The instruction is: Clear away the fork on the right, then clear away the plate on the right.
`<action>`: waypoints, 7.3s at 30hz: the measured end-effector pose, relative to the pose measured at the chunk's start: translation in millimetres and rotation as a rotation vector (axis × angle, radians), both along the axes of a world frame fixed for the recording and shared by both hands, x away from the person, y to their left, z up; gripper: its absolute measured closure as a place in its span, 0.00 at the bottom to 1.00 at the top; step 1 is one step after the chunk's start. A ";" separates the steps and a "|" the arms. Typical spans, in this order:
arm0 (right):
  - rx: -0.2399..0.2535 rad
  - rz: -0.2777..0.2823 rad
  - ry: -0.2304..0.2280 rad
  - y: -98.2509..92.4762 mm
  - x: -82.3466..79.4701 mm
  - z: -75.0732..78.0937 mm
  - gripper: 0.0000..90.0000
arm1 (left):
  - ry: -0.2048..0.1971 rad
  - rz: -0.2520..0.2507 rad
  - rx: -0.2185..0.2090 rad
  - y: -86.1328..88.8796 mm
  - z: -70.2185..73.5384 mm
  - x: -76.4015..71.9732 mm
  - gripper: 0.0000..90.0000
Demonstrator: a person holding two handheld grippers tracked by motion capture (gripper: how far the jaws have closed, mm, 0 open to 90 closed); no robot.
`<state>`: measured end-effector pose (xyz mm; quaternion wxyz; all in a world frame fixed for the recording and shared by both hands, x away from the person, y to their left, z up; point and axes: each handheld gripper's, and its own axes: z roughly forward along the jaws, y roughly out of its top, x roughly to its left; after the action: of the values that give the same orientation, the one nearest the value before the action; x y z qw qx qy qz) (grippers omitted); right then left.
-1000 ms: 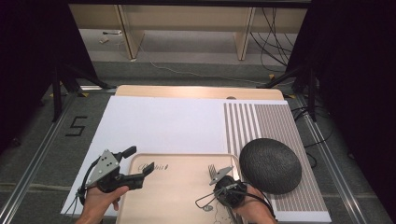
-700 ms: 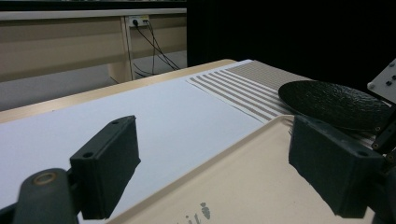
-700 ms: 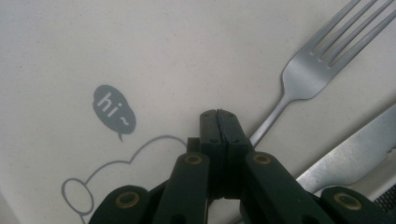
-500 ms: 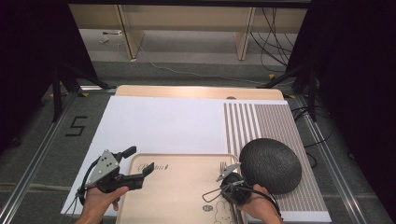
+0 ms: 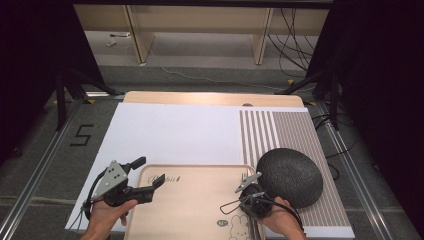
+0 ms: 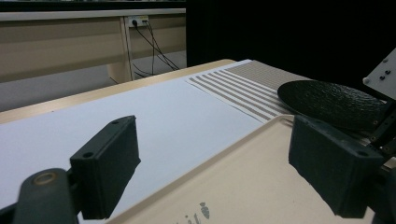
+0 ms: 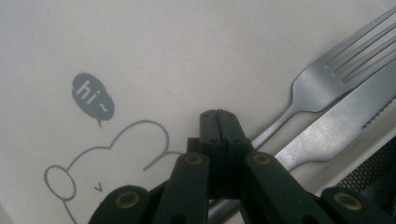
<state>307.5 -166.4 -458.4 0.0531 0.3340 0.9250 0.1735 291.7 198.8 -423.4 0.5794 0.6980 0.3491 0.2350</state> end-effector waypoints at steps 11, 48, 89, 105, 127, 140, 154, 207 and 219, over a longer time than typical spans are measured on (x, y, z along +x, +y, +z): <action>0.130 -0.043 -0.011 -10.7 3.0 10.6 0.72 | 0.004 0.006 0.004 0.6 -0.4 0.7 0.18; 0.430 -0.281 -0.102 -71.4 13.0 39.8 0.29 | 0.005 0.008 0.000 1.7 0.1 0.7 0.18; 0.503 -0.484 -0.143 -145.6 13.8 42.3 0.23 | 0.017 0.018 -0.003 2.8 -0.7 3.3 0.18; 0.487 -0.529 -0.152 -163.5 14.7 39.7 0.24 | 0.013 0.016 0.000 2.4 -0.3 2.3 0.18; 0.514 -0.716 -0.118 -214.7 4.7 25.9 0.21 | 0.013 0.016 -0.021 5.3 0.7 -0.2 0.18; 0.523 -0.782 -0.079 -235.0 5.2 14.5 0.17 | 0.014 0.011 -0.020 4.7 0.5 0.0 0.18; 0.553 -0.819 -0.008 -248.4 11.0 0.8 0.18 | 0.016 0.006 -0.015 3.7 0.0 0.3 0.18; 0.761 -0.888 0.121 -259.8 16.8 -26.1 0.55 | 0.013 0.005 -0.005 2.4 -0.6 0.9 0.18; 0.805 -0.920 0.136 -261.1 16.9 -29.2 0.58 | 0.014 0.002 -0.007 1.4 -0.7 1.2 0.18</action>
<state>324.4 -427.5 -487.6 -0.0669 0.7032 0.5492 0.4465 292.9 200.3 -424.1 0.5791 0.6973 0.3545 0.2295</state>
